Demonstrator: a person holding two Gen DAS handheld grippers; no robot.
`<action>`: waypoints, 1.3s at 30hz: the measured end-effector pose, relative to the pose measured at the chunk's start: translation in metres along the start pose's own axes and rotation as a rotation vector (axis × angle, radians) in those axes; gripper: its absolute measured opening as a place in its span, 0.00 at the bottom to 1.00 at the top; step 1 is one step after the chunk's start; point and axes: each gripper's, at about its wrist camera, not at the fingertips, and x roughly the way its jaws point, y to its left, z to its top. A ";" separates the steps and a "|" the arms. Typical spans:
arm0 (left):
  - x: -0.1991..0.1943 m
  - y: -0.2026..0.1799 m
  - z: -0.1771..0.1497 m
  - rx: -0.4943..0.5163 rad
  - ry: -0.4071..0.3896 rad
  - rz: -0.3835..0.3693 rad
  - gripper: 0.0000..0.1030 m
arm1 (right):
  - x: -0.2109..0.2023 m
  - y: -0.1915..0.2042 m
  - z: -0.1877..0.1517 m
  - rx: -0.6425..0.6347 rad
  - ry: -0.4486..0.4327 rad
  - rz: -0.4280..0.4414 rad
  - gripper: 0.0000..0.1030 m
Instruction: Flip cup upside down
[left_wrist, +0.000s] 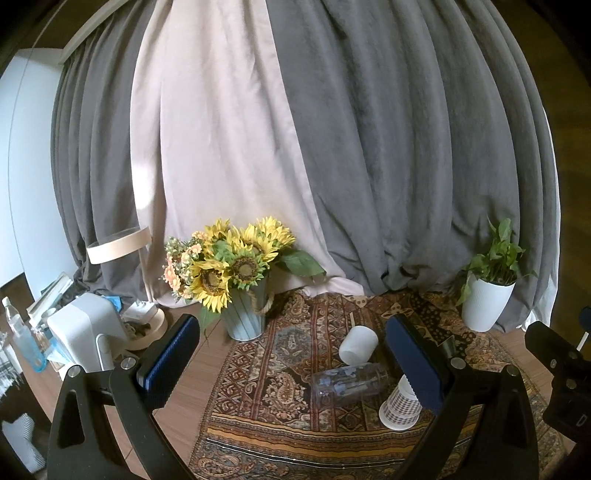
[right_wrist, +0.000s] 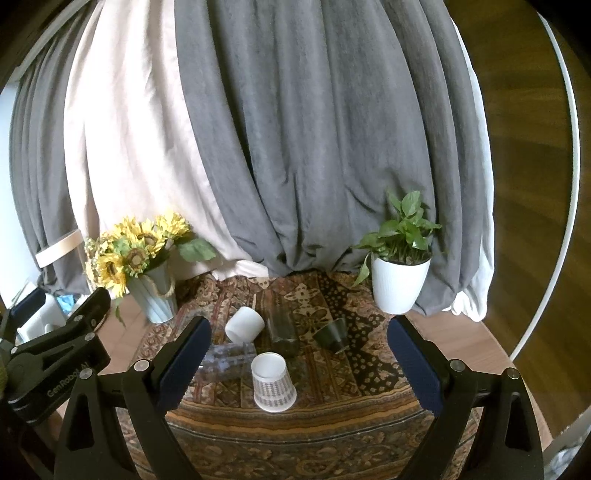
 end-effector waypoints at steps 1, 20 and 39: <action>0.000 0.000 0.001 -0.001 0.001 0.000 1.00 | 0.000 0.000 0.000 0.000 -0.001 0.001 0.94; 0.000 0.000 0.002 -0.013 0.002 -0.016 1.00 | -0.002 0.003 0.001 -0.005 -0.005 -0.001 0.94; 0.002 0.000 0.003 -0.021 0.008 -0.017 1.00 | -0.001 0.005 0.002 -0.008 -0.003 -0.005 0.94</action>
